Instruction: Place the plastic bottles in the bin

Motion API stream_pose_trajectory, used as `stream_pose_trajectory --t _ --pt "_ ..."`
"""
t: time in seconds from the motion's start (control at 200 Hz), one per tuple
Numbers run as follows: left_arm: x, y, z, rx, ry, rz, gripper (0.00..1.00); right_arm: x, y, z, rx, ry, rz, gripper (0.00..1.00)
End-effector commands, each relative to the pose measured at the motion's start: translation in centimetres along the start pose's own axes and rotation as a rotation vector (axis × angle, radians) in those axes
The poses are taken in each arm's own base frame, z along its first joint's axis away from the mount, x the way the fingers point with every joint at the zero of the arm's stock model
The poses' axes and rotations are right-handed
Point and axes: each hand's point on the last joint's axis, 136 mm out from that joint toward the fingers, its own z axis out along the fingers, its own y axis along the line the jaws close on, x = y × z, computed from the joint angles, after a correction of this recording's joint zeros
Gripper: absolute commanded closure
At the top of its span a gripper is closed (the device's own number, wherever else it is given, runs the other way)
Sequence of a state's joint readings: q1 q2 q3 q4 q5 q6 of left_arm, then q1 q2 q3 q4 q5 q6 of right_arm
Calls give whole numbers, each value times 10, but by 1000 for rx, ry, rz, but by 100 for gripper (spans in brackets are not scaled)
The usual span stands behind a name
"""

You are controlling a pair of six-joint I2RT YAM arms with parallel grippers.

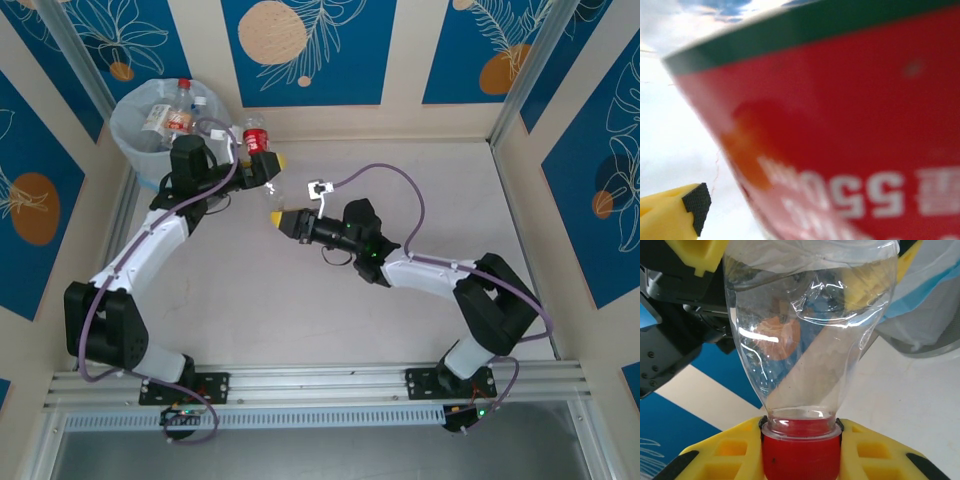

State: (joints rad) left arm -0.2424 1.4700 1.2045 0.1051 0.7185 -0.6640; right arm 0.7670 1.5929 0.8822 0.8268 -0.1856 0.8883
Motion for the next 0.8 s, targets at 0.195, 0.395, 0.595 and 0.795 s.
stream_pose_trajectory --t 0.195,0.395,0.595,0.795 --pt "-9 -28 -11 78 -54 91 29 -1 15 6 -89 14 18 98" --pt "-13 -30 -12 72 -63 95 48 -4 12 4 -79 11 18 85" --pt "-23 -32 -17 52 -82 103 49 -7 8 -2 -36 -7 1 53" --pt "-51 -25 -39 -40 -107 92 49 -17 -12 -26 136 -66 -53 30"
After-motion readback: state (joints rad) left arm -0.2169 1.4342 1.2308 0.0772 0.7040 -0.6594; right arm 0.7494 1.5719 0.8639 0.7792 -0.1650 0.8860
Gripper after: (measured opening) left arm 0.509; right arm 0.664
